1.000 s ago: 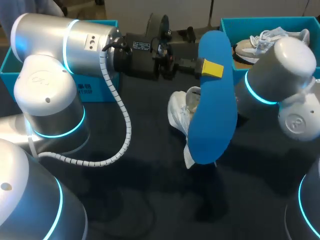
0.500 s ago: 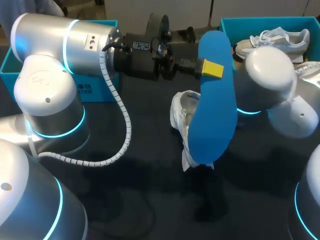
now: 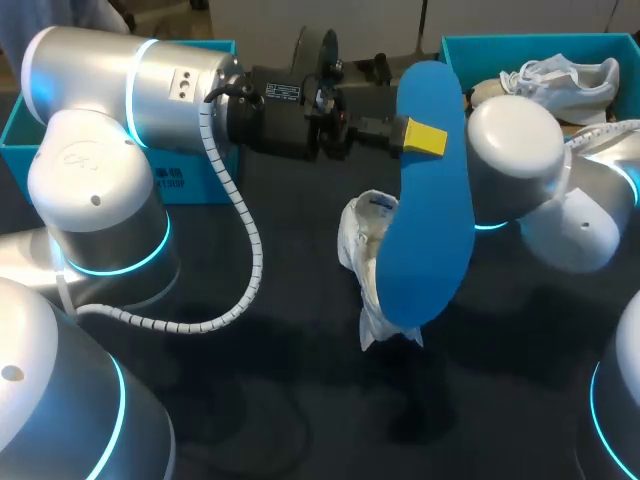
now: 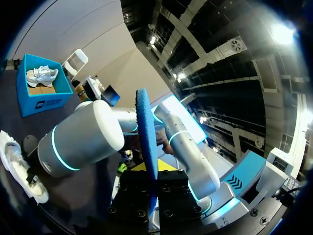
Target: Take the shoe out of the shoebox, open the shoe tongue, remove and reinsert the insole, then place the shoe into the shoebox
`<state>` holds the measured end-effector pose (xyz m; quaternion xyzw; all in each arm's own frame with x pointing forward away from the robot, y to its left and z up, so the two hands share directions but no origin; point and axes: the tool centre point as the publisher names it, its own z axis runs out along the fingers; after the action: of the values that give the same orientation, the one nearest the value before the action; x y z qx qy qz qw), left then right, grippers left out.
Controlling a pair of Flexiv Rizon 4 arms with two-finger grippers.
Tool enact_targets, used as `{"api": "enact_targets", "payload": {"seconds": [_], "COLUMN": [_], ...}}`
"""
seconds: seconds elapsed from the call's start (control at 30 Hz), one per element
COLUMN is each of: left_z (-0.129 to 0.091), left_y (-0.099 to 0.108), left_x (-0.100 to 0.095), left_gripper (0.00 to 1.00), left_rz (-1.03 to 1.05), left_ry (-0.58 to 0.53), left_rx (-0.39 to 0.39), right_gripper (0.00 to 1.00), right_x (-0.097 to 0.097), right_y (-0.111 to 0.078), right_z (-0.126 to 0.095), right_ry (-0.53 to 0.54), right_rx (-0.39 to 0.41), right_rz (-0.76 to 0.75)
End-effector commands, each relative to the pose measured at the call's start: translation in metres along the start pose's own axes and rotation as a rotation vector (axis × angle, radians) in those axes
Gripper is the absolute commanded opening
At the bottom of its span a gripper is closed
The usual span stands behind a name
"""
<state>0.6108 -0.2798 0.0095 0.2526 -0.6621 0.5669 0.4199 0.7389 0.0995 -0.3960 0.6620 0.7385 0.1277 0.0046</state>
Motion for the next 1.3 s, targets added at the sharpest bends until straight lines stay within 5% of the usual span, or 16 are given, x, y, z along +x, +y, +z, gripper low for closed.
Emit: {"api": "enact_targets", "payload": {"seconds": [0.03, 0.07, 0.1, 0.13, 0.17, 0.83, 1.1, 1.3], "left_z": [0.0, 0.0, 0.0, 0.0, 0.0, 0.0, 0.0, 0.0], "left_y": [0.002, 0.002, 0.002, 0.002, 0.002, 0.002, 0.002, 0.002], "left_x": [-0.001, -0.001, -0.001, -0.001, -0.001, -0.001, -0.001, -0.001], "left_gripper": [0.0, 0.0, 0.0, 0.0, 0.0, 0.0, 0.0, 0.0], "left_rz": [0.0, 0.0, 0.0, 0.0, 0.0, 0.0, 0.0, 0.0], "left_ry": [0.0, 0.0, 0.0, 0.0, 0.0, 0.0, 0.0, 0.0], "left_rx": [0.003, 0.003, 0.003, 0.003, 0.003, 0.003, 0.003, 0.003], "right_gripper": [0.0, 0.29, 0.48, 0.89, 1.0, 1.0, 1.0, 1.0], "right_x": [0.006, 0.005, 0.005, 0.006, 0.007, 0.029, 0.037, 0.038], "right_y": [0.003, 0.003, 0.002, 0.002, 0.001, 0.002, 0.008, 0.01], "right_z": [0.009, 0.01, 0.007, 0.005, 0.0, -0.102, -0.123, -0.127], "right_ry": [0.0, 0.008, 0.014, 0.015, 0.032, 0.324, 0.546, 0.555], "right_rx": [0.008, 0.013, 0.014, 0.017, 0.014, -0.002, -0.014, -0.023], "right_rz": [0.009, 0.027, 0.034, 0.043, 0.056, 0.097, 0.067, 0.036]}}
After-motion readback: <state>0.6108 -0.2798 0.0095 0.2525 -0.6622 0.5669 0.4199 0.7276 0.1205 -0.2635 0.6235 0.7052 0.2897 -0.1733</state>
